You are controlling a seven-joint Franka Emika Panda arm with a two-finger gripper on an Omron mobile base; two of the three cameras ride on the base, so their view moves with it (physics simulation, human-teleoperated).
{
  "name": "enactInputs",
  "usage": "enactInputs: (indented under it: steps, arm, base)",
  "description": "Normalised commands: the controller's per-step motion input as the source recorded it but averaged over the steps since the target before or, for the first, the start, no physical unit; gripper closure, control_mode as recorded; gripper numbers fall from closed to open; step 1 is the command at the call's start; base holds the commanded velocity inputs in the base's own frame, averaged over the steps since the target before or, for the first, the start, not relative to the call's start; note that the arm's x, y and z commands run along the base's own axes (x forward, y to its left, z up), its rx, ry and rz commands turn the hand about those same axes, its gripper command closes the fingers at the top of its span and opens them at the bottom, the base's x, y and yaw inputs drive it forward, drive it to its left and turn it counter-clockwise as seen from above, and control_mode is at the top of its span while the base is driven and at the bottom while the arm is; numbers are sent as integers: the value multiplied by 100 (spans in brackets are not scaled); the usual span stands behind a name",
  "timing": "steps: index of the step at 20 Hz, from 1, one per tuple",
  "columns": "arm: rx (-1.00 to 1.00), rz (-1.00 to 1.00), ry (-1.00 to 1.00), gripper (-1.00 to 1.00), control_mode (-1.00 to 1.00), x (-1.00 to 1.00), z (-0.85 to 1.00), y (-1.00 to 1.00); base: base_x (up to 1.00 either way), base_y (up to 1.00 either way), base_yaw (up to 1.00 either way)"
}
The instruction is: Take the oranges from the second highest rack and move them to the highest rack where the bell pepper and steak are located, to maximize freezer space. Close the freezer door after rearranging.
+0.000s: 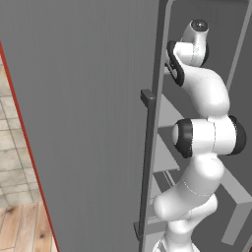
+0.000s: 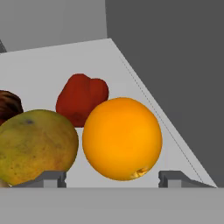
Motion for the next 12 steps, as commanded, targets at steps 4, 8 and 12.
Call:
enactInputs:
  steps: [4,8,12]
  arm:
    - [0,0,0,-100,-100,0,2,0]
    - [0,0,0,-100,-100,-40,26,0]
    - [0,0,0,-100,-100,-67,11,0]
  base:
    - [0,0,0]
    - [0,0,0]
    - [0,0,0]
